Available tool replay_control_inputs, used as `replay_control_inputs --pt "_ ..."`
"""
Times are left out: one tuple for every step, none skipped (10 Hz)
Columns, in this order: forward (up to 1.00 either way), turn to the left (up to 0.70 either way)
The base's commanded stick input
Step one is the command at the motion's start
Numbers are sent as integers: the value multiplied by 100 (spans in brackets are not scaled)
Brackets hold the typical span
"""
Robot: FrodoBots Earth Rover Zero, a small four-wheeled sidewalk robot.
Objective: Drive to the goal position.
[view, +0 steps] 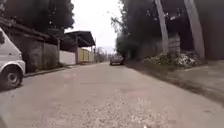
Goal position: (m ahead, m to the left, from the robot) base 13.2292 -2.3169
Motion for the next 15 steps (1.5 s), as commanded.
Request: replay_control_inputs --pt "70 0" --pt "70 0" --pt "70 0" --pt "70 0" --pt "70 0" --pt "70 0" --pt "70 0" --pt "70 0" --pt "70 0" --pt "70 0" --pt "70 0" --pt "70 0" --pt "70 0" --pt "70 0" --pt "70 0"
